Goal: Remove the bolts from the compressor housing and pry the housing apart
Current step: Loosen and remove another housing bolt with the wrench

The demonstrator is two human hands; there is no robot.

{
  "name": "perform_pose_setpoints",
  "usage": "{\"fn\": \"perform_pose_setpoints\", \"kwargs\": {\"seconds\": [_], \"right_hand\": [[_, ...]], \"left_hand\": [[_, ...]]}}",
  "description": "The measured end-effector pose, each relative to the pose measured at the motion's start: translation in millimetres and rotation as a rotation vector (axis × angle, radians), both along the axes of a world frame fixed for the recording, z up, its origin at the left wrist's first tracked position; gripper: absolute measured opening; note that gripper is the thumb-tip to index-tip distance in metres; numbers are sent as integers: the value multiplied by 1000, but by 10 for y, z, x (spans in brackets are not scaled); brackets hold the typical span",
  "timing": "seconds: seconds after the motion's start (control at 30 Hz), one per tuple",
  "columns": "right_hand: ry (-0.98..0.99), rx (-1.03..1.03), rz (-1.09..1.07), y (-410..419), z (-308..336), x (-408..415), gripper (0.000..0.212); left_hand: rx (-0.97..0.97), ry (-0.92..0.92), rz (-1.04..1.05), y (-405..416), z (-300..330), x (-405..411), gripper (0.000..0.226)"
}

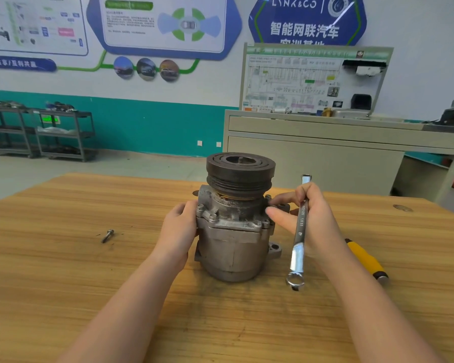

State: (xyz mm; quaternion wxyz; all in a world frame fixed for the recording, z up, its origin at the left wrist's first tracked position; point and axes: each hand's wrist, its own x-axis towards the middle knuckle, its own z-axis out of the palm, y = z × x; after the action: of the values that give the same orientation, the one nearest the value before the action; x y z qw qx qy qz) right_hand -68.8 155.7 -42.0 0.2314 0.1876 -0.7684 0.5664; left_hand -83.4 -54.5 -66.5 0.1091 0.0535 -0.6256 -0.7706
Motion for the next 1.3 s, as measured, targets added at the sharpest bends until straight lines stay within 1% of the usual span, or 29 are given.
{"fn": "perform_pose_setpoints", "kwargs": {"seconds": [0.1, 0.23, 0.33, 0.47, 0.63, 0.77, 0.83, 1.03, 1.2, 1.3], "right_hand": [[24, 7, -50, 1, -6, -4, 50], [16, 47, -8, 7, -7, -29, 45], [-1, 17, 13, 8, -9, -5, 45], [32, 12, -43, 6, 4, 0, 48], [-7, 2, 21, 9, 10, -7, 44], [22, -4, -34, -9, 10, 34, 50], [34, -1, -52, -2, 11, 34, 50], [39, -21, -23, 5, 32, 43, 47], [0, -19, 45, -2, 34, 46, 44], [-3, -51, 22, -17, 30, 53, 47]], "left_hand": [[-1, 2, 0, 2, 3, 6, 23], [0, 15, -1, 6, 6, 10, 24], [0, 8, -2, 5, 5, 6, 24], [-3, -4, 5, 5, 6, 1, 24], [5, -5, -2, 4, 0, 1, 25], [1, 8, -3, 9, 2, 0, 24], [-6, 7, -6, 9, 1, 1, 24], [-11, 2, 6, 4, 0, 3, 25], [-18, -4, 10, 6, 4, 2, 26], [-15, -12, 8, 6, 11, 1, 26]]}}
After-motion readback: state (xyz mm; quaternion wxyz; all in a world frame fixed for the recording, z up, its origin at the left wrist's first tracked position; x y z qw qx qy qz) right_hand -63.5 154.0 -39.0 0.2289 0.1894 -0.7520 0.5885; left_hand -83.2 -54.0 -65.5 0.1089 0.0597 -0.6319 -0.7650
